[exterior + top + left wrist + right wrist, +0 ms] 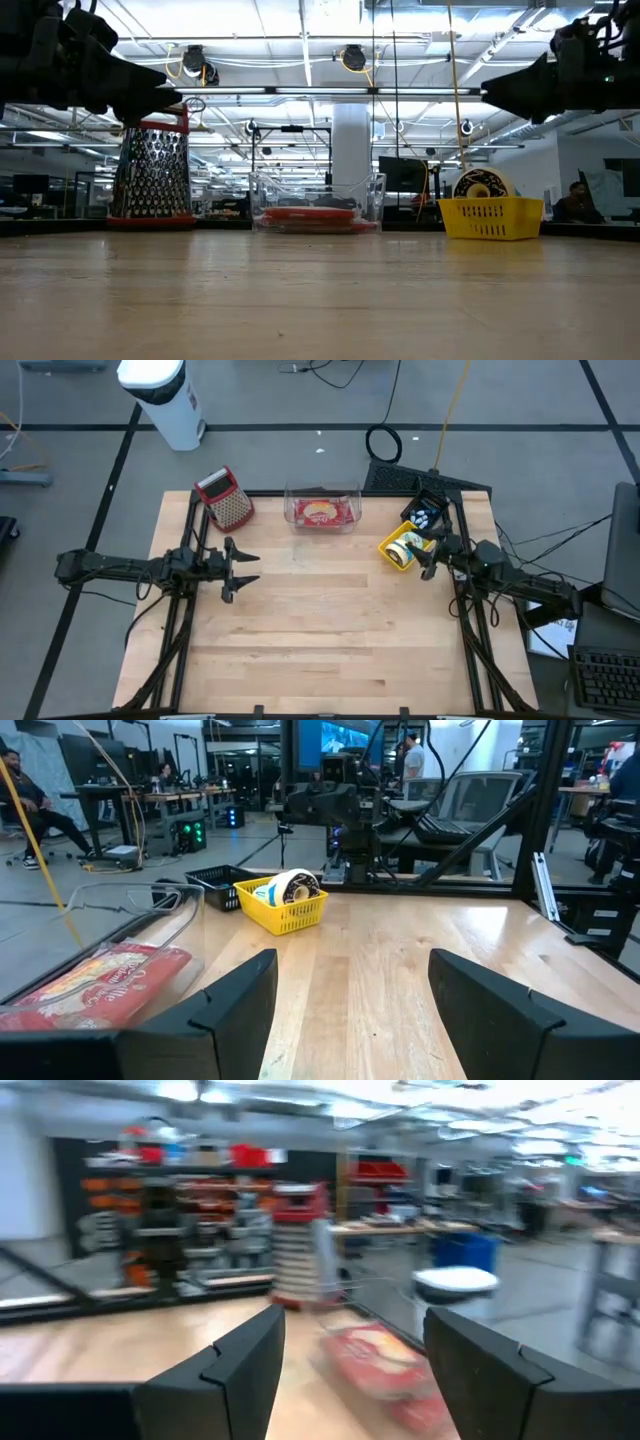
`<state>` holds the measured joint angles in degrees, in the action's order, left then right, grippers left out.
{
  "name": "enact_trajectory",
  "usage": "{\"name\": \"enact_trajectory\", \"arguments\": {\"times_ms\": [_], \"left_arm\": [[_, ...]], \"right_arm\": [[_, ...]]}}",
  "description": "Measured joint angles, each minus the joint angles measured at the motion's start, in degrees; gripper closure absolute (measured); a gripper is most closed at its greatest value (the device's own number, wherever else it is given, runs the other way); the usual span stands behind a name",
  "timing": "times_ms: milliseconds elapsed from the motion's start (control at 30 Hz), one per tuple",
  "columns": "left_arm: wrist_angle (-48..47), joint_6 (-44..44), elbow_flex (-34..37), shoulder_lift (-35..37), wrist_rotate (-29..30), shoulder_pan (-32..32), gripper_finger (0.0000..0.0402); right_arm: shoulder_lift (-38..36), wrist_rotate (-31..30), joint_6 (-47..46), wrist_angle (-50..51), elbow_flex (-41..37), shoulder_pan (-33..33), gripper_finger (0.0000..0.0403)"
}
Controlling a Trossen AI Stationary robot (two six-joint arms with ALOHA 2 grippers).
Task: Pick & Place Food Item
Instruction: Return to Home Position
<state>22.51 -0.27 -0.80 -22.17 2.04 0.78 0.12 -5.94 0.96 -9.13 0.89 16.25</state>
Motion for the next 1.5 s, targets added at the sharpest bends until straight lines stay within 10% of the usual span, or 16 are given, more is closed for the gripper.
{"name": "enact_trajectory", "arguments": {"times_ms": [1500], "left_arm": [[0.0,0.0,0.0,0.0,0.0,0.0,0.0144]], "right_arm": [[2.2,-2.8,-7.6,1.7,0.0,0.0,0.0172]]}}
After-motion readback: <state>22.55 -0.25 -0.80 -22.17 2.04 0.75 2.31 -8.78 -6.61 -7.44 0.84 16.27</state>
